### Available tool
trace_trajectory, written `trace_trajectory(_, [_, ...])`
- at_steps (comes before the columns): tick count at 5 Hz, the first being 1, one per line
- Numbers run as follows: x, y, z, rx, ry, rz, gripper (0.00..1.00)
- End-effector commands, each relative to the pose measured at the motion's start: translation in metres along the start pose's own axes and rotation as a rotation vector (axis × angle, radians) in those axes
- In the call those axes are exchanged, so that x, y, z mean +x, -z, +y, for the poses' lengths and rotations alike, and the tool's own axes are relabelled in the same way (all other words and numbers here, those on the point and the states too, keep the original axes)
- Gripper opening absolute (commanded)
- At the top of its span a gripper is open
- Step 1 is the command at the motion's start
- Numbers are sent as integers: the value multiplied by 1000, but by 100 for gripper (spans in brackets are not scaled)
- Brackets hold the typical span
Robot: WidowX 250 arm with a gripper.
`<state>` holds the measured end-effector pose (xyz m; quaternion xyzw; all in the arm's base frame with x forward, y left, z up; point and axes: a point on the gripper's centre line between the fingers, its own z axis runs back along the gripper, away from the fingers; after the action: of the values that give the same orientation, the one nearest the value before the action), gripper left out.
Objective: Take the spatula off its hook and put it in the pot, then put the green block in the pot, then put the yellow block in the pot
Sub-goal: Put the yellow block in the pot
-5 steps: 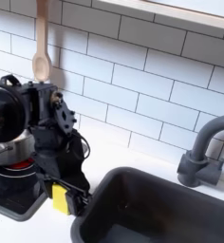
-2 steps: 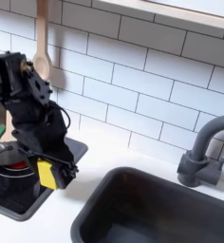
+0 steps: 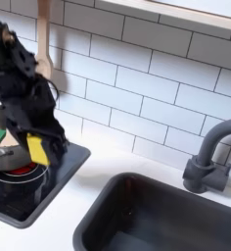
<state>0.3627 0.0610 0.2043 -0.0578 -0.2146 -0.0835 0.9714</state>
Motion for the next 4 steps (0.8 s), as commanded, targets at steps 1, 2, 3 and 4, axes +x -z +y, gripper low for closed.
trace_trajectory(1, [17,-5,29,4,-60,-8,0])
trace_trajectory(2, [21,-2,40,-1,-92,2,0])
trace_trajectory(3, [22,-1,48,-3,-106,11,0])
trace_trajectory(4, [19,6,53,-9,-119,33,0])
